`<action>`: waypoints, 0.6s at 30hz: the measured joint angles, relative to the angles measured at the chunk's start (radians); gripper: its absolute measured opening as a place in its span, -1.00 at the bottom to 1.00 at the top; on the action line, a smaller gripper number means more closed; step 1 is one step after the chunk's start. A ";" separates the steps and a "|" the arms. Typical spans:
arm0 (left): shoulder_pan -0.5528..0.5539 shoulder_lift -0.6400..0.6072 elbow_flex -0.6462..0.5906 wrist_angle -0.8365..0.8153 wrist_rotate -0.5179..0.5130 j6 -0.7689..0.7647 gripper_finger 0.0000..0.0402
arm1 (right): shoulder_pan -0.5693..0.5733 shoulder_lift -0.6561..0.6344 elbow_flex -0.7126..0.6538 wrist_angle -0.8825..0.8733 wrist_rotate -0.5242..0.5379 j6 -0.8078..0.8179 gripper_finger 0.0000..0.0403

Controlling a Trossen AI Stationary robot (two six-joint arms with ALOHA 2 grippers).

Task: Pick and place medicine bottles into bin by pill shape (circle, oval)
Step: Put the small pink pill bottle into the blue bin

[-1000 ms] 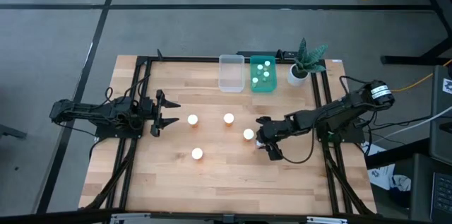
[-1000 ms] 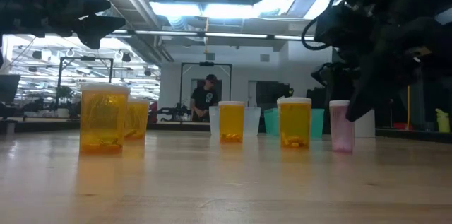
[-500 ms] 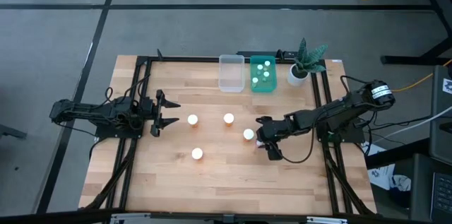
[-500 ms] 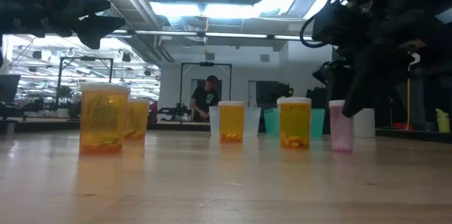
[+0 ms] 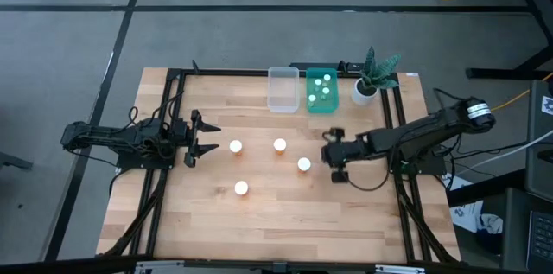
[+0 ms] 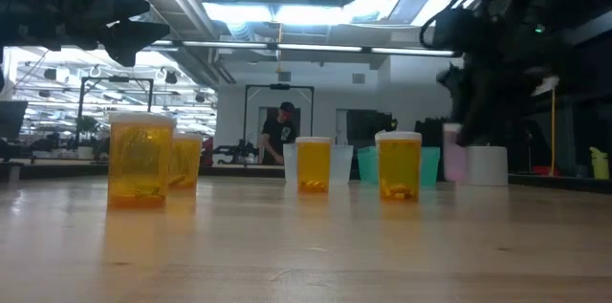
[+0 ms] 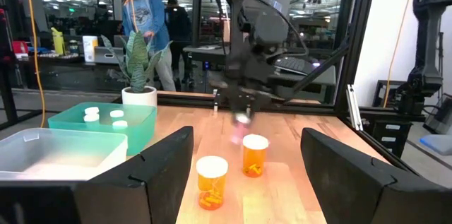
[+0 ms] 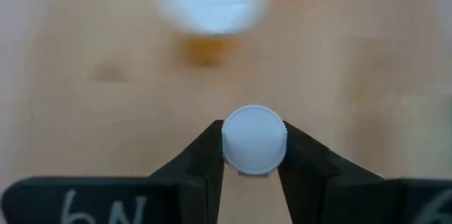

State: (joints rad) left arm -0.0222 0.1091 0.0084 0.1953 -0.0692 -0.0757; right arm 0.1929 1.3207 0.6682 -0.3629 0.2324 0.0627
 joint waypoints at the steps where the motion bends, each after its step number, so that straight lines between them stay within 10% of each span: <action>1: 0.000 0.000 0.000 0.000 0.000 0.000 0.27 | -0.014 -0.024 0.000 -0.005 0.066 -0.016 -0.46; 8: 0.000 0.000 0.000 0.000 0.000 0.000 0.27 | -0.181 -0.190 0.000 0.012 0.511 -0.048 -0.46; 18: 0.000 0.000 0.000 0.000 0.000 0.000 0.27 | -0.557 -0.189 0.000 0.087 0.184 0.031 -0.46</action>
State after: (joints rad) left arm -0.0223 0.1091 0.0082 0.1955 -0.0694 -0.0755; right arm -0.3643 1.1316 0.6682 -0.2762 0.4168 0.0942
